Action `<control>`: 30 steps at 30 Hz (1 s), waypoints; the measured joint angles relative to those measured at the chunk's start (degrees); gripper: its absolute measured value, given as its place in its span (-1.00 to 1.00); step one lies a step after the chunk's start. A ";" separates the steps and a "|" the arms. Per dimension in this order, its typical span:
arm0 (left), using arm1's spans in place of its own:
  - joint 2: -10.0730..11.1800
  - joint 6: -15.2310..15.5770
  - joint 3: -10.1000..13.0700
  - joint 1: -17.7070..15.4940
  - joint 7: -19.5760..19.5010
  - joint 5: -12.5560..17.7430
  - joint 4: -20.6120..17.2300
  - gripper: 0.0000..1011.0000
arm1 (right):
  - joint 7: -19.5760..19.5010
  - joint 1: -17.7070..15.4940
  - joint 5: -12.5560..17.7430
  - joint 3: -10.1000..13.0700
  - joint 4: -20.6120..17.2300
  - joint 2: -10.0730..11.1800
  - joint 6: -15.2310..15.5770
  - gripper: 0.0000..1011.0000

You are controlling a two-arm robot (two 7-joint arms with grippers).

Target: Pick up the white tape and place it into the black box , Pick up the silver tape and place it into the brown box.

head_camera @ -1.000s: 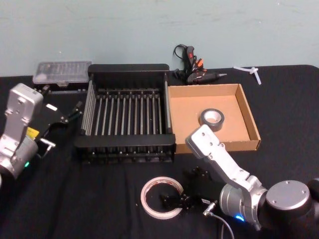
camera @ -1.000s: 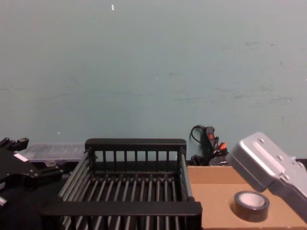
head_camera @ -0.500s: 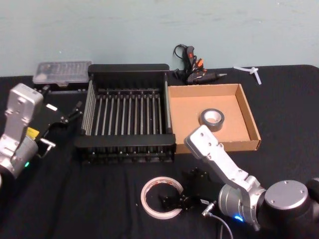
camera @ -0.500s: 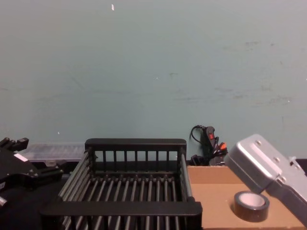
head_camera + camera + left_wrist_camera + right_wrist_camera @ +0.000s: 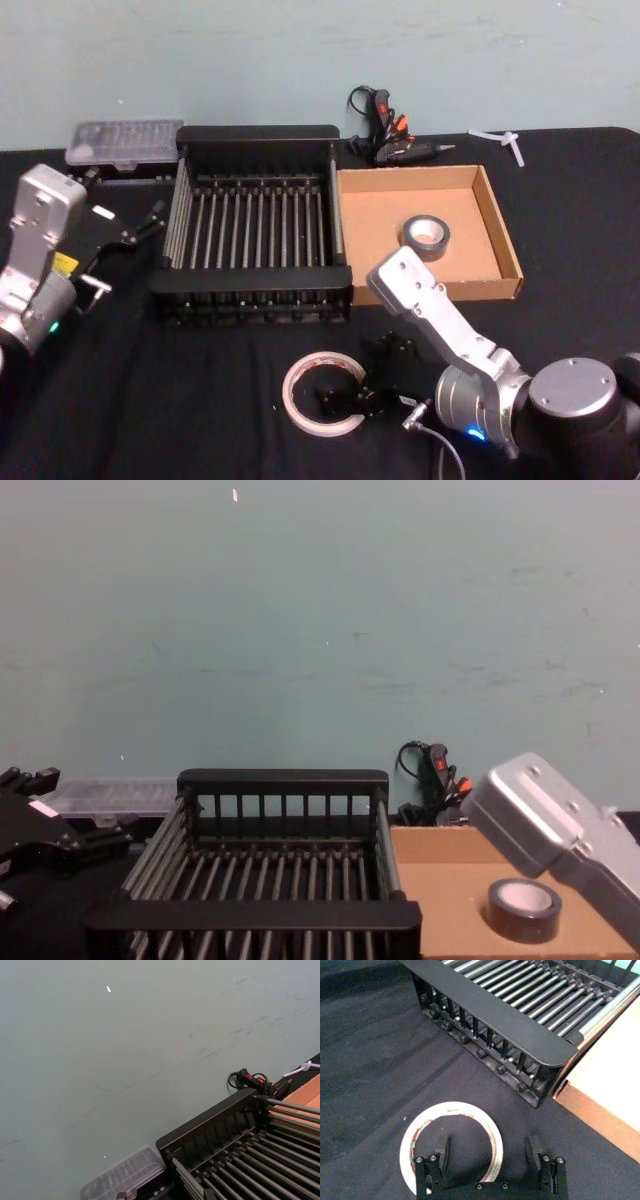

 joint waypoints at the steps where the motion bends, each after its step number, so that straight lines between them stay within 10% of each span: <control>1: 0.00 0.00 0.00 0.00 0.00 0.00 0.00 0.98 | 0.00 -0.07 0.00 0.00 -0.10 0.01 -0.05 0.98; 30: 0.00 0.00 0.00 0.00 0.00 0.00 0.00 0.98 | -0.05 -0.78 -0.34 -0.30 -0.32 0.05 0.43 0.98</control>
